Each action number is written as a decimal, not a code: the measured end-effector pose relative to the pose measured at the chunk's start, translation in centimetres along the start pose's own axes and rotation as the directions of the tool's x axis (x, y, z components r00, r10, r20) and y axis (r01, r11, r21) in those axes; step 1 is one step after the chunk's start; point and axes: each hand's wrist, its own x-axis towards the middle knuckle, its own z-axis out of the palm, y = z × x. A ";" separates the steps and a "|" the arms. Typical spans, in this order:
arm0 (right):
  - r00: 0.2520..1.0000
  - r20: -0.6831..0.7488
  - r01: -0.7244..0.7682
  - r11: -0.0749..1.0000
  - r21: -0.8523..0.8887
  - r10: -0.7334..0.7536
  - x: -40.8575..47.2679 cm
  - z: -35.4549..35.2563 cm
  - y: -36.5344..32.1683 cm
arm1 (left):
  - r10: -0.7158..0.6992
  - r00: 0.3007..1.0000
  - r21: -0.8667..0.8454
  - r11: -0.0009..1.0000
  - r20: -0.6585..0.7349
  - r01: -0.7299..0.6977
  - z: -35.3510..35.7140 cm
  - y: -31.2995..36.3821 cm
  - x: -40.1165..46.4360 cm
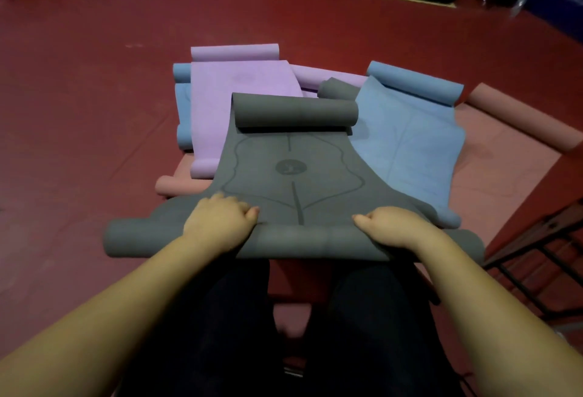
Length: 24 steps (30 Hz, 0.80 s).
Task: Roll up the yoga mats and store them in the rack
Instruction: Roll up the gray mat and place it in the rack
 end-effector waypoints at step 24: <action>0.752 -0.657 0.096 0.994 0.051 -0.039 0.8 6.2 0.4 | -0.105 0.994 -0.088 0.990 0.030 0.107 -0.3 1.0 3.0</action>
